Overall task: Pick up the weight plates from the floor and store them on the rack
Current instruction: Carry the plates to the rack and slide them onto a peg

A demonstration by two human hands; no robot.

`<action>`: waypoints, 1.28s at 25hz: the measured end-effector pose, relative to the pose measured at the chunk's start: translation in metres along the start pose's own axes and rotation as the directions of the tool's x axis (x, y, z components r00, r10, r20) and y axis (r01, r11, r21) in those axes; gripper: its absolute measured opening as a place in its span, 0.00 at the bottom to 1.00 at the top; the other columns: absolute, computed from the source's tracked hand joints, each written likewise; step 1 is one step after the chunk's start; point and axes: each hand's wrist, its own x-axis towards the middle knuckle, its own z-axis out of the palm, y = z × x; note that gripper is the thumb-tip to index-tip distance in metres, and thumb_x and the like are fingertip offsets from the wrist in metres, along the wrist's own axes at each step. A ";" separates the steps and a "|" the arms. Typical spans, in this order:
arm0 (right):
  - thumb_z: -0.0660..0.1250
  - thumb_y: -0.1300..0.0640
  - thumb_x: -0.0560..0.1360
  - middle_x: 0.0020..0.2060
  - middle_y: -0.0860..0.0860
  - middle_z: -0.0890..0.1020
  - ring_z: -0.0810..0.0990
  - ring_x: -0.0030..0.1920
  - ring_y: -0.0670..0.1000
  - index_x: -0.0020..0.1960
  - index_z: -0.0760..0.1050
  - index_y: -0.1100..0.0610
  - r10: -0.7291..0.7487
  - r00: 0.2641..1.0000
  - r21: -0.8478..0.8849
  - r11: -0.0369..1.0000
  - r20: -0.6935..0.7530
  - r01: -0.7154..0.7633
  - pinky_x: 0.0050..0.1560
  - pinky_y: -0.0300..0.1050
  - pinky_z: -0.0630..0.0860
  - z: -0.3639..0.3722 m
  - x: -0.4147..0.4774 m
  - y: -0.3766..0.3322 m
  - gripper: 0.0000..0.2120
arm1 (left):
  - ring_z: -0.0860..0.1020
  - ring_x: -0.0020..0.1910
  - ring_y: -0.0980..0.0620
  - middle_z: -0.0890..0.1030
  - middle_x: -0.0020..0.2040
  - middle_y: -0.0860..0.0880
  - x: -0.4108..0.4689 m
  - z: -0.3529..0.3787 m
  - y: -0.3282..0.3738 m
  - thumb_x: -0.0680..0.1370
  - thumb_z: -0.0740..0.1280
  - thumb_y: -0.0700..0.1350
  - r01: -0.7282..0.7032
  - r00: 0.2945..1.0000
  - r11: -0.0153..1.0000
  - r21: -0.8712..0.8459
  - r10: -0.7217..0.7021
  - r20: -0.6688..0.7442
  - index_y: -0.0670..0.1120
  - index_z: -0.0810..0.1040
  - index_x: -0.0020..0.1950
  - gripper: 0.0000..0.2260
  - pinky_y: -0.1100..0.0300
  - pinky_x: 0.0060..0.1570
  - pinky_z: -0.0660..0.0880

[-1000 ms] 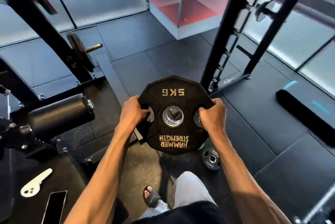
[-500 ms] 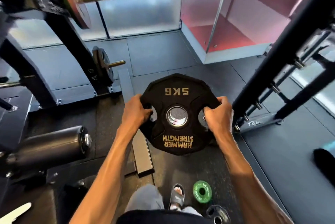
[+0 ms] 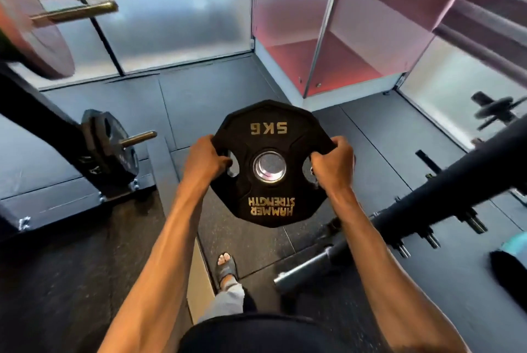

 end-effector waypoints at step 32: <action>0.65 0.56 0.62 0.46 0.53 0.83 0.82 0.49 0.57 0.55 0.74 0.59 0.483 0.177 0.376 0.823 -0.857 -0.425 0.52 0.57 0.80 -0.048 0.740 -0.018 0.21 | 0.81 0.53 0.42 0.83 0.51 0.39 0.708 0.388 0.646 0.68 0.72 0.37 -0.827 0.241 0.510 -0.235 0.700 0.673 0.40 0.79 0.53 0.14 0.55 0.46 0.74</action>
